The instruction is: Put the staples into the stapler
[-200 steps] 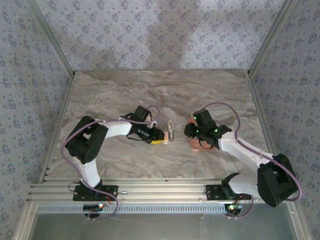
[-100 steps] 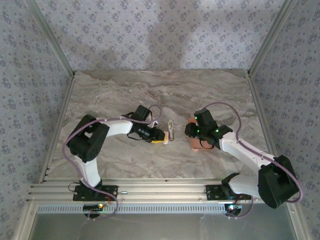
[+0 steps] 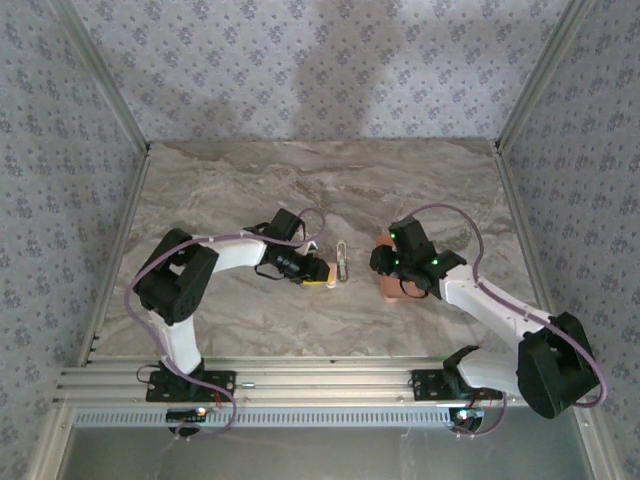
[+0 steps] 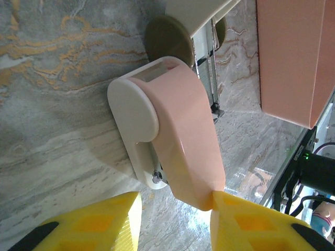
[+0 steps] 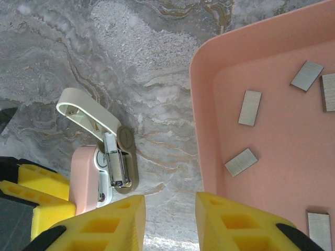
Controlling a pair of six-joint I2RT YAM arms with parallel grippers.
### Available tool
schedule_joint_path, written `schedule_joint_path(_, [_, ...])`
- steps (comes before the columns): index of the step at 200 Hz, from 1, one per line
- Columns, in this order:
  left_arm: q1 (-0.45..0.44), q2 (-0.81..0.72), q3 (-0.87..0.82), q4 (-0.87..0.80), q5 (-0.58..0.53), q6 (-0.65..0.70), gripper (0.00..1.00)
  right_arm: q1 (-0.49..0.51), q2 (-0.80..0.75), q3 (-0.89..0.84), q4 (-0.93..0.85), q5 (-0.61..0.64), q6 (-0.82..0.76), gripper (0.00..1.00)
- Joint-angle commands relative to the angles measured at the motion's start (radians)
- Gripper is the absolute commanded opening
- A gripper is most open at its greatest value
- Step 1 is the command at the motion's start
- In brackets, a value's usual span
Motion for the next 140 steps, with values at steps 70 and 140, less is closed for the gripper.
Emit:
schedule_joint_path(70, [-0.017,0.13,-0.042,-0.121,-0.293,0.007,0.42,0.004,0.007,-0.014,0.036,-0.048,-0.002,0.32])
schedule_joint_path(140, [-0.01,0.12,-0.064,-0.115,-0.297,0.012,0.4,0.014,0.018,-0.001,0.036,-0.046,-0.01,0.32])
